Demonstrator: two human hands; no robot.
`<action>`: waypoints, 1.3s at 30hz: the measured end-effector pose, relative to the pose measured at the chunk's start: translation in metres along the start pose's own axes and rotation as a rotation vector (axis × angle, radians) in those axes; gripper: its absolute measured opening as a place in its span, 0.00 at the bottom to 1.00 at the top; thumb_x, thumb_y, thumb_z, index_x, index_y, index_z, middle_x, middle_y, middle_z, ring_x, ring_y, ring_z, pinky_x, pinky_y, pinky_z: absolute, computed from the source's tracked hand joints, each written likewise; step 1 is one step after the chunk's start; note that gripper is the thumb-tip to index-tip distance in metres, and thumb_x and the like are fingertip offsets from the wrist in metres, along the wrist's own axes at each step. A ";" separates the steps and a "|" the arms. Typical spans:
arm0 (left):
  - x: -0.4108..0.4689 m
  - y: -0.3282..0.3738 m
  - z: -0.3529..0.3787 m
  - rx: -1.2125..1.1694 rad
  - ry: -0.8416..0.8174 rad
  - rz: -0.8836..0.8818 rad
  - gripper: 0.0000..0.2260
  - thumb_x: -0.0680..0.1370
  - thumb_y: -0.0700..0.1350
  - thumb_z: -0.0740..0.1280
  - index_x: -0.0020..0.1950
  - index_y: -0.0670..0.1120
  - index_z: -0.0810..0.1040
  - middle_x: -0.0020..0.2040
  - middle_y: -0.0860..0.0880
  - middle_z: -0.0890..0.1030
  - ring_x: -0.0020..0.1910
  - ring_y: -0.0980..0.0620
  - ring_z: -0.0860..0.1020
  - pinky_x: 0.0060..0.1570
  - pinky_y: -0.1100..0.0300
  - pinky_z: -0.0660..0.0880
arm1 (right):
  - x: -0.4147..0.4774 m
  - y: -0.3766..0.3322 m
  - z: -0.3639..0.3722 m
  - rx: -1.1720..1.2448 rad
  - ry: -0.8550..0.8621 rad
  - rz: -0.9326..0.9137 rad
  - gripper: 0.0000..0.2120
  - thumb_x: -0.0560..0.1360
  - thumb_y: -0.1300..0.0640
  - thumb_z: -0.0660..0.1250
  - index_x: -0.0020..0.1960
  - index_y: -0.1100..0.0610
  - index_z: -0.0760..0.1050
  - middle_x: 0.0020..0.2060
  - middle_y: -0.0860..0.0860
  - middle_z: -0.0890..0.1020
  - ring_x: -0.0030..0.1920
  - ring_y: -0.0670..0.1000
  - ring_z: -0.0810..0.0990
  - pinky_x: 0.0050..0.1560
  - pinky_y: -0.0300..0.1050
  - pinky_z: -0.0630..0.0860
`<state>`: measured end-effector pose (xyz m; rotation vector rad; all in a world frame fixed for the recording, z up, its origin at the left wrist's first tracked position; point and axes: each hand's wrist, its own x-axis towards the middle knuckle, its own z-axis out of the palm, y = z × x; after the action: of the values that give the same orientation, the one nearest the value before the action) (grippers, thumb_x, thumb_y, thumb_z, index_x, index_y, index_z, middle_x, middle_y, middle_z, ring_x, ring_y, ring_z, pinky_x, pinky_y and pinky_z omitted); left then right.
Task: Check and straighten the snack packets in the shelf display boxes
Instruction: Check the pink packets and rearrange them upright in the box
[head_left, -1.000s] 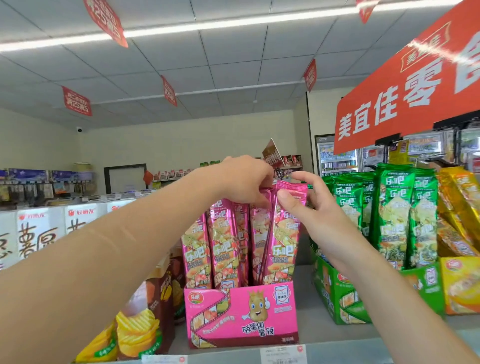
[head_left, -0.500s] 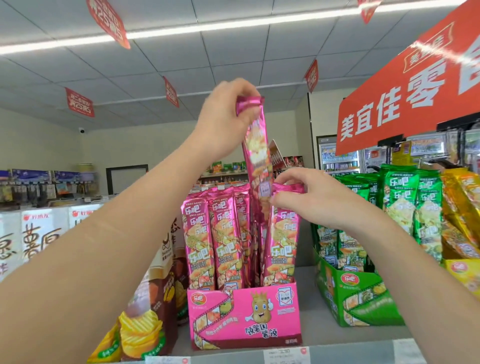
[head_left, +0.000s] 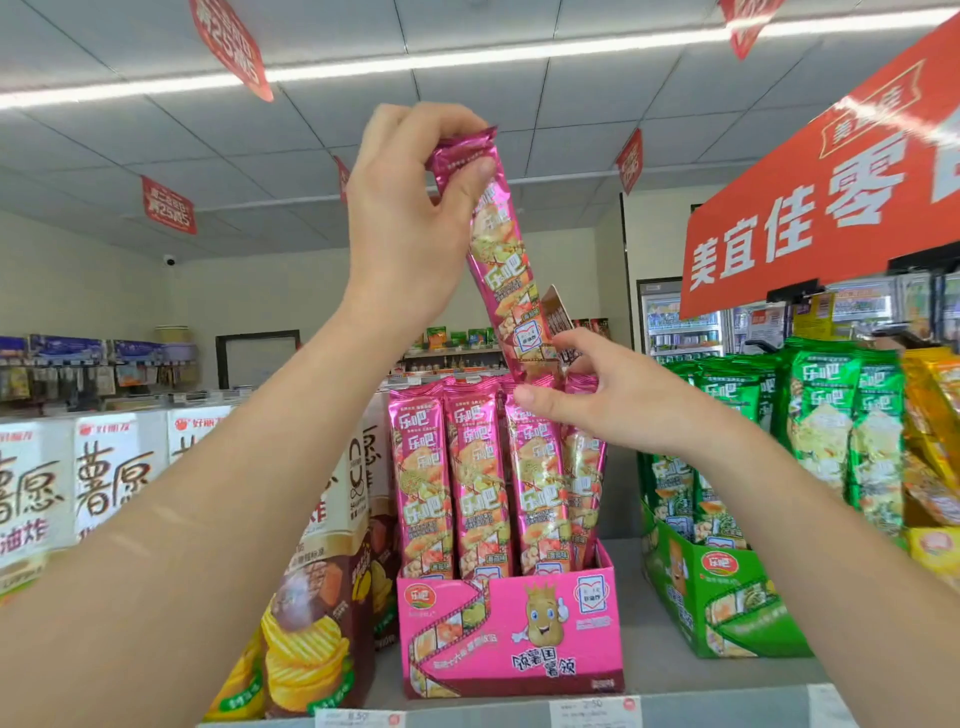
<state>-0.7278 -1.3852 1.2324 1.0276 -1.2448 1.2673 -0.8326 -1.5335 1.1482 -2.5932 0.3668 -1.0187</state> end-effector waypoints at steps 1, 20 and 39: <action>0.000 0.002 -0.001 -0.009 0.014 0.001 0.08 0.78 0.40 0.68 0.56 0.41 0.79 0.51 0.49 0.74 0.46 0.69 0.69 0.49 0.73 0.67 | 0.000 0.001 0.004 -0.036 0.015 -0.006 0.48 0.58 0.22 0.59 0.73 0.44 0.60 0.59 0.44 0.73 0.58 0.47 0.73 0.54 0.44 0.71; -0.023 0.031 -0.001 -0.705 -0.110 -0.481 0.07 0.79 0.42 0.68 0.56 0.42 0.79 0.39 0.54 0.83 0.40 0.56 0.81 0.42 0.57 0.79 | -0.091 0.020 0.007 0.879 0.230 -0.130 0.16 0.69 0.47 0.71 0.56 0.45 0.80 0.50 0.47 0.86 0.46 0.48 0.86 0.42 0.38 0.80; -0.083 0.060 0.011 -1.237 -0.114 -1.096 0.20 0.76 0.60 0.65 0.57 0.46 0.73 0.42 0.46 0.80 0.36 0.51 0.78 0.39 0.55 0.78 | -0.142 -0.003 0.060 0.757 0.244 -0.078 0.14 0.75 0.42 0.66 0.60 0.38 0.75 0.36 0.41 0.81 0.31 0.41 0.75 0.32 0.32 0.71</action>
<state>-0.7799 -1.3999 1.1446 0.6054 -0.9780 -0.4317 -0.8919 -1.4686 1.0217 -1.8231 -0.0686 -1.2103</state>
